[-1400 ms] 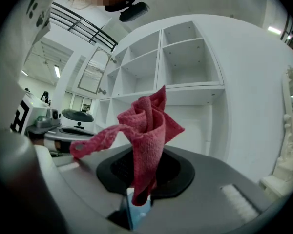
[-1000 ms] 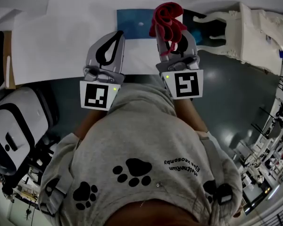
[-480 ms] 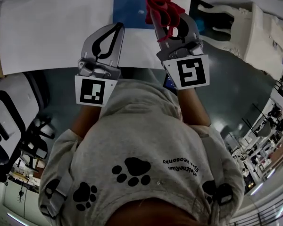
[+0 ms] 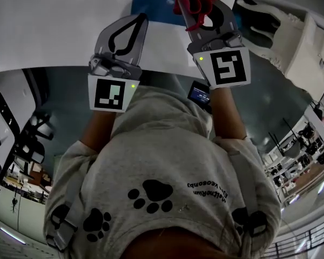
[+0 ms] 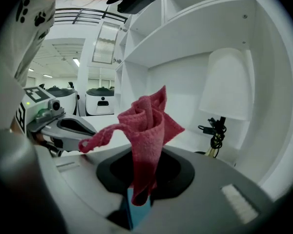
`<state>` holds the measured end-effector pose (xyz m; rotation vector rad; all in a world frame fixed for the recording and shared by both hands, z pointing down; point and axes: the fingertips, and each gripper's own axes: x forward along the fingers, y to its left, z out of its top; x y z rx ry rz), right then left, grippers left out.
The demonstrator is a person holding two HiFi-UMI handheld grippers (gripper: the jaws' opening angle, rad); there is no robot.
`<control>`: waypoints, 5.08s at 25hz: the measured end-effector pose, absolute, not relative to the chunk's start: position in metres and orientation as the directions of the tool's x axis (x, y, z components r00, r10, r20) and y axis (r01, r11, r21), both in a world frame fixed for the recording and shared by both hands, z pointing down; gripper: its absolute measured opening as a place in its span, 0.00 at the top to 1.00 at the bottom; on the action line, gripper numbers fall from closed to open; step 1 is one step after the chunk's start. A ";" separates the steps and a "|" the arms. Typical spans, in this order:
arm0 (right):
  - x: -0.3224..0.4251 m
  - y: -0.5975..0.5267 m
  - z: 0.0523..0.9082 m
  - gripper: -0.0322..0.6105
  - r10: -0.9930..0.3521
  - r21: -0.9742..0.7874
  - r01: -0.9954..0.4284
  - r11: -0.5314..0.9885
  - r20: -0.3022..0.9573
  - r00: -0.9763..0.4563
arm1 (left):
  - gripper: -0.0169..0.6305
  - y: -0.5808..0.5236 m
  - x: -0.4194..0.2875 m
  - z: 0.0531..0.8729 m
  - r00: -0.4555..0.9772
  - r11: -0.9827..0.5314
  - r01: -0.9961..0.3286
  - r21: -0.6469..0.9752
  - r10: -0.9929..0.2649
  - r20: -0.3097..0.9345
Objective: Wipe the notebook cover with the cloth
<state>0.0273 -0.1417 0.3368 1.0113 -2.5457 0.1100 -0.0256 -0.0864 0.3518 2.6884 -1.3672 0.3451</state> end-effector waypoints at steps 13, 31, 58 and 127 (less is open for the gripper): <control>-0.001 -0.162 0.400 0.85 -0.461 0.162 -0.457 0.875 0.568 -0.682 | 0.98 -0.100 -0.037 0.416 0.532 -0.559 -0.828 0.053 -0.752 0.388; -0.010 -0.159 0.471 0.86 -0.198 0.143 -0.169 0.975 0.906 -0.375 | 0.98 -0.085 -0.040 0.471 0.526 -0.551 -0.818 0.164 -0.602 0.601; 0.036 -0.163 0.489 0.86 -0.021 0.015 -0.122 0.992 0.999 -0.048 | 0.98 -0.061 -0.042 0.496 0.536 -0.567 -0.786 0.246 -0.428 0.728; -0.062 -0.106 0.501 0.87 0.073 -0.062 0.071 0.996 0.985 -0.155 | 0.98 -0.072 -0.038 0.502 0.533 -0.542 -0.800 0.257 -0.445 0.719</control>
